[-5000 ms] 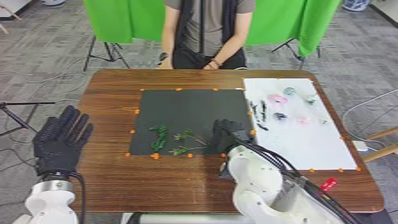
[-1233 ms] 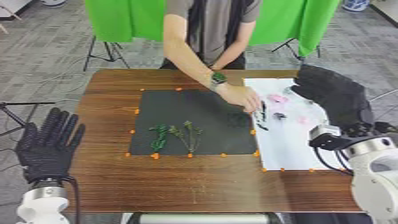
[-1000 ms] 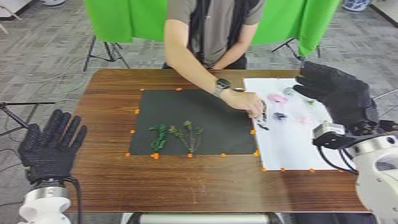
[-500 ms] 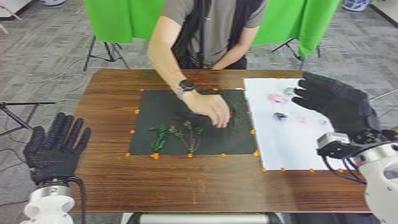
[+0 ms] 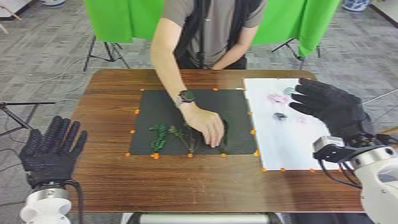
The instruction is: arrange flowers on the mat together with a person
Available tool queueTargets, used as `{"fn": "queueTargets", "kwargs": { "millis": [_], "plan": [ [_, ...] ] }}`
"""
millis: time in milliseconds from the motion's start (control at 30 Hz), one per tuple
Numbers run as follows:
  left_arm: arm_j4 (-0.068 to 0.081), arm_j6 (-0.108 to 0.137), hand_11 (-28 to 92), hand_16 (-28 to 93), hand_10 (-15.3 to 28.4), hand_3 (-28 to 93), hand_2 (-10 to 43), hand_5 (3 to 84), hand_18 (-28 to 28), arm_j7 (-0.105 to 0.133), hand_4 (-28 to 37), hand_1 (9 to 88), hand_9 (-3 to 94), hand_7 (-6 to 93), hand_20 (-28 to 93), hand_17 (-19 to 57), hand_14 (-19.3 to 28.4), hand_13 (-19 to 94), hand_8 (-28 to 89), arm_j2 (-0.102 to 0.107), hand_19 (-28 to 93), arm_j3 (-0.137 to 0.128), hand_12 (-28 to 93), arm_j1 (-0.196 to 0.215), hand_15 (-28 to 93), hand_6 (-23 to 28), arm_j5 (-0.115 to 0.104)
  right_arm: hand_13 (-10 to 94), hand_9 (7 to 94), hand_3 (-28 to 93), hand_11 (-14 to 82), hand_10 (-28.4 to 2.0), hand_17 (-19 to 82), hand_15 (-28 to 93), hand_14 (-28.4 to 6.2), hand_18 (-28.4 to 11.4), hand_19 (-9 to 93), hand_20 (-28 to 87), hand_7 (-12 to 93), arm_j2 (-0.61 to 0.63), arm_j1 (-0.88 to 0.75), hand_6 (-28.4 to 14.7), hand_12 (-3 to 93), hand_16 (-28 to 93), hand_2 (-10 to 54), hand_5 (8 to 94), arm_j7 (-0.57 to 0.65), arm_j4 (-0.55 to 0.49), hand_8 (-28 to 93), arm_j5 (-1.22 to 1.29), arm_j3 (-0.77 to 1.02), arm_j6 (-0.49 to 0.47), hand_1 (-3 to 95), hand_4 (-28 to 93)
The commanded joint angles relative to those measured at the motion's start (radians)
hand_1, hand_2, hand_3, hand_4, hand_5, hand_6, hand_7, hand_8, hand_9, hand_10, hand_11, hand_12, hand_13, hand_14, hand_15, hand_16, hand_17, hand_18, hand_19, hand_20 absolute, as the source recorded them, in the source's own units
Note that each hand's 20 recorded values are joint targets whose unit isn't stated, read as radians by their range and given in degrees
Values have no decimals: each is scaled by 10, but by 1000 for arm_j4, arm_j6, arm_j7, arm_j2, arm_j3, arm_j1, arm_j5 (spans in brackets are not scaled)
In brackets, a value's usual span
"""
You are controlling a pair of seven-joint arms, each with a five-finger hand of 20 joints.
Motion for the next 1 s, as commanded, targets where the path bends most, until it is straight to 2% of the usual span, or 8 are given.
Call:
{"fn": "queueTargets", "kwargs": {
  "millis": [33,100,233,400,633,767,833,1000],
  "plan": [
    [-3,14,168,-66,123,769,108,483,144,2,-283,269,393,134,90,-58,133,296,-107,-7,364,3,46,15,237,82,1,312,402,803,39,-132,130,95,-132,-160,271,115,124,62,49,-44,120,104,45,434,-57,15,-95,-412,-64,43,177,-233],
    [-5,11,168,-67,123,768,108,484,144,13,-283,269,393,134,90,-58,132,296,-107,3,364,3,46,22,236,82,0,299,392,807,36,-125,132,88,-121,-144,250,106,125,78,78,-36,115,100,21,426,-45,23,-99,-464,-93,46,177,-235],
    [-3,13,168,-67,124,769,108,484,143,12,-283,269,393,134,89,-57,131,297,-107,7,363,2,46,18,236,83,-6,291,379,812,33,-125,132,84,-117,-137,238,105,125,83,88,-35,111,94,1,416,-39,26,-101,-467,-111,52,177,-237],
    [4,11,167,-67,124,769,108,484,143,4,-283,269,393,134,88,-57,130,297,-107,10,364,11,46,7,236,82,-6,285,371,807,32,-128,131,83,-112,-134,237,108,128,113,119,-36,109,90,-11,404,50,35,-101,-722,-147,80,199,-240],
    [7,10,169,-67,124,769,108,483,142,-7,-283,269,393,134,88,-57,130,297,-106,13,363,16,47,6,236,82,-2,281,340,802,40,-124,138,76,-108,-88,246,88,129,155,156,-50,103,77,-23,376,146,63,-106,-1085,-204,57,268,-247],
    [5,9,169,-67,125,769,109,483,141,-4,-283,268,393,133,88,-56,130,297,-106,12,362,16,47,12,236,83,-1,268,331,809,48,-140,139,68,-97,-85,265,81,129,195,220,-56,98,68,-52,369,241,92,-107,-1244,-306,68,277,-253],
    [3,11,170,-67,125,768,109,483,141,-5,-283,269,394,133,88,-56,131,298,-106,9,362,15,47,16,237,83,-2,276,338,810,53,-144,145,73,-96,-88,294,82,131,216,264,-58,95,66,-65,370,254,125,-106,-1306,-356,61,289,-259],
    [3,10,177,-68,129,769,109,484,141,-3,-283,268,394,135,88,-56,131,297,-105,10,362,17,53,18,238,85,-3,354,359,813,70,-149,153,124,-114,-145,539,159,141,255,395,-61,102,174,-94,390,307,204,-111,-1389,-484,-1,330,-275]
  ]
}}
